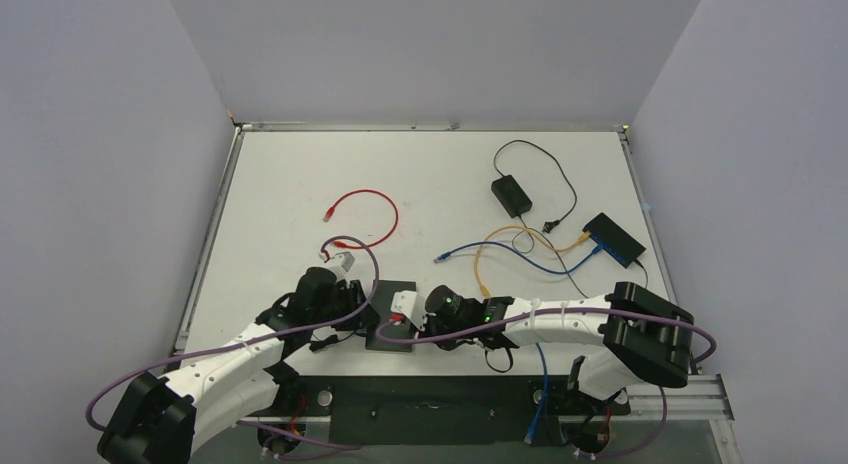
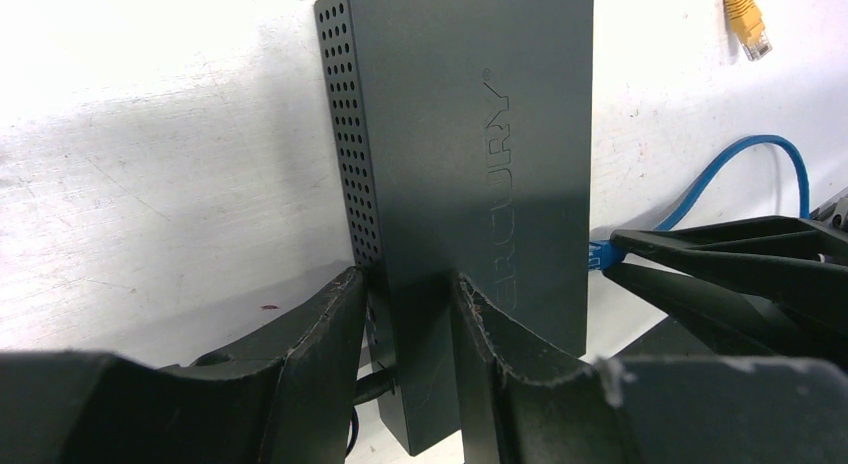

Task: Insert the plug into the switch port
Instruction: Insert the connector into the switch port.

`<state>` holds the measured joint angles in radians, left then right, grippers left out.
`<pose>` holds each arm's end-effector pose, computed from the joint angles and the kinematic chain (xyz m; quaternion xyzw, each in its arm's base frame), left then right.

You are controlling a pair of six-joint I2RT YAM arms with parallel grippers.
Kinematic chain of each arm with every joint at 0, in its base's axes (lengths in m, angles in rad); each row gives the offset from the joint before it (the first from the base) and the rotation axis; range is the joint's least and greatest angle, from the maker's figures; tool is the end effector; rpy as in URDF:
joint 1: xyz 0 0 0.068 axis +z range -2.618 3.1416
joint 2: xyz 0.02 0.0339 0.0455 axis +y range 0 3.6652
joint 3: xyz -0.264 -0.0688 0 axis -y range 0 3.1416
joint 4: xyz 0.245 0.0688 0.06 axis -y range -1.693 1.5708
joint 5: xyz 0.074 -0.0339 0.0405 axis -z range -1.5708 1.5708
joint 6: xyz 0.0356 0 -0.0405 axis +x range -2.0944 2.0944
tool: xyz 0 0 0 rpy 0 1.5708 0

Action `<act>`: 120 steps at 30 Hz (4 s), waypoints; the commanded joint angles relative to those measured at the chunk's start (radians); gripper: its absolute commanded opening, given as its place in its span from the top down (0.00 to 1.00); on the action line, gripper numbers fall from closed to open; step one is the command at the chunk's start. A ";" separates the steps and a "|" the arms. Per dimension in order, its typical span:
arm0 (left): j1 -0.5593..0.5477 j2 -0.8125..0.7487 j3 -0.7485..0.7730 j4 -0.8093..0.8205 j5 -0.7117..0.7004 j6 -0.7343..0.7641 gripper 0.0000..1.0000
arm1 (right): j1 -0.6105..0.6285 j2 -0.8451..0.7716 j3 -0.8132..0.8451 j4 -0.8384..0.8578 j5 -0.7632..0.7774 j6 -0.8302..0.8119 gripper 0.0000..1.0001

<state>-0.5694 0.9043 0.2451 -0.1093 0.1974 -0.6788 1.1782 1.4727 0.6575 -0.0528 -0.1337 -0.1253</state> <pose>0.1356 -0.0951 0.1427 -0.0117 0.9169 -0.3007 0.2623 0.1014 0.2572 0.1557 -0.5865 0.7308 0.2268 0.2654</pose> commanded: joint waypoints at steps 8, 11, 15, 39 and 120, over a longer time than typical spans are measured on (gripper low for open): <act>-0.001 -0.013 0.004 0.082 0.050 0.015 0.67 | -0.002 -0.033 0.045 0.041 -0.083 0.027 1.00; -0.002 -0.013 0.004 0.087 0.055 0.009 0.67 | -0.002 -0.022 0.035 0.105 -0.105 0.052 1.00; -0.003 -0.022 0.000 0.084 0.060 0.003 0.67 | -0.002 0.008 0.033 0.174 -0.105 0.104 1.00; -0.009 -0.123 -0.059 0.070 0.082 -0.053 0.70 | 0.039 0.001 0.003 0.332 0.018 0.250 1.00; -0.114 -0.168 -0.128 0.159 0.086 -0.176 0.76 | 0.031 0.034 0.001 0.771 0.124 0.233 1.00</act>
<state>-0.6109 0.7586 0.1329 -0.0059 0.0292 -0.7567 1.2243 1.5242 0.5259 0.3649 -0.0437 0.1051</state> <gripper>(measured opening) 0.257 0.115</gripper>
